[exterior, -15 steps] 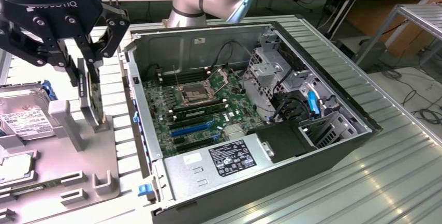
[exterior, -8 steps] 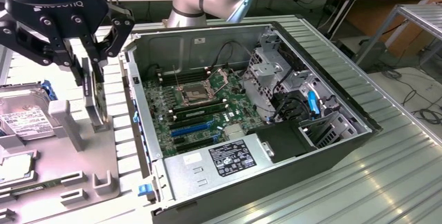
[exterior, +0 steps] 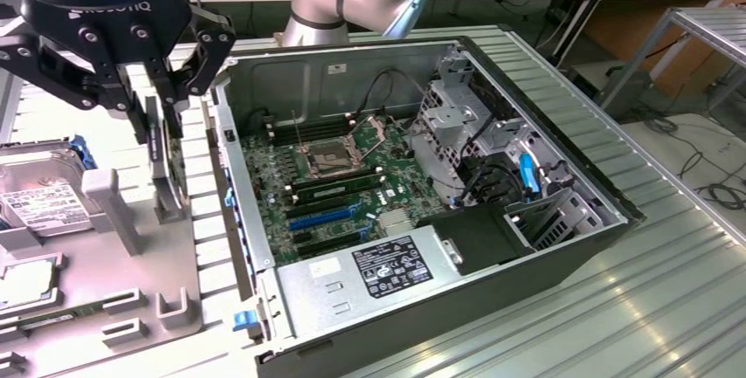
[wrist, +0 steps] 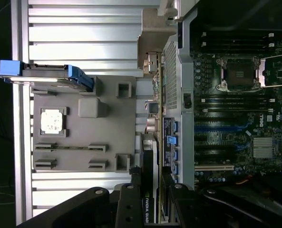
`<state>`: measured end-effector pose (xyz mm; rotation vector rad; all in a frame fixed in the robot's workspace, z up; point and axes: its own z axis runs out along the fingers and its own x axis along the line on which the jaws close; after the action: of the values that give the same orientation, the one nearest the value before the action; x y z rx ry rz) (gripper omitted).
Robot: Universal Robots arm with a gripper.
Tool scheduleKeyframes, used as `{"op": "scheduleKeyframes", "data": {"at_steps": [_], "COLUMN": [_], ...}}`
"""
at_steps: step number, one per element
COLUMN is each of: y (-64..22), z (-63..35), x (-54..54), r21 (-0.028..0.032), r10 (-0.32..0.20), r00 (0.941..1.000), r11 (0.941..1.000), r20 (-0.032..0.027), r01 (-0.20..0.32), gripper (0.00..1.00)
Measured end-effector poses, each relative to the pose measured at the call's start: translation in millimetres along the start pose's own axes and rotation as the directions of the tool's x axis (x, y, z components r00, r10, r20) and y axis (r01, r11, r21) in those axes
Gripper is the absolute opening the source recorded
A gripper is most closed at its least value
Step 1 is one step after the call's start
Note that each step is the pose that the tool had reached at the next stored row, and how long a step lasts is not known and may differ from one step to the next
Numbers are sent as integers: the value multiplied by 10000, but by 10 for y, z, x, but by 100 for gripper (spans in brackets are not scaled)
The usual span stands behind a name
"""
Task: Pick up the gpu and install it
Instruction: 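Pick up the gpu and move the gpu toward the slot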
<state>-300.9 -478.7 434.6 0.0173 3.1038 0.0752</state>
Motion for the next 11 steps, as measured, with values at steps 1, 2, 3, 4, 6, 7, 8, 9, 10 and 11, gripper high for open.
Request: {"op": "scheduleKeyframes", "data": {"at_steps": [1,2,3,4,6,7,8,9,10,11], "y": [0,0,0,1,1,1,1,1,1,1], "z": [0,1,1,0,1,2,2,2,2,3], "x": [-7,-15,-19,-25,-37,-46,-51,-57,-66,-85], "r21": [0,0,0,1,0,0,0,0,0,0], "r10": [0,0,0,0,1,0,0,0,0,0], "r00": [10000,10000,10000,10000,10000,10000,10000,10000,10000,10000], "r11": [10000,10000,10000,10000,10000,10000,10000,10000,10000,10000], "r20": [0,0,0,-1,0,0,0,-1,0,0], "r01": [0,0,0,0,-1,0,0,0,0,0], "gripper": [27,27,27,27,27,27,27,27,27,27]}}
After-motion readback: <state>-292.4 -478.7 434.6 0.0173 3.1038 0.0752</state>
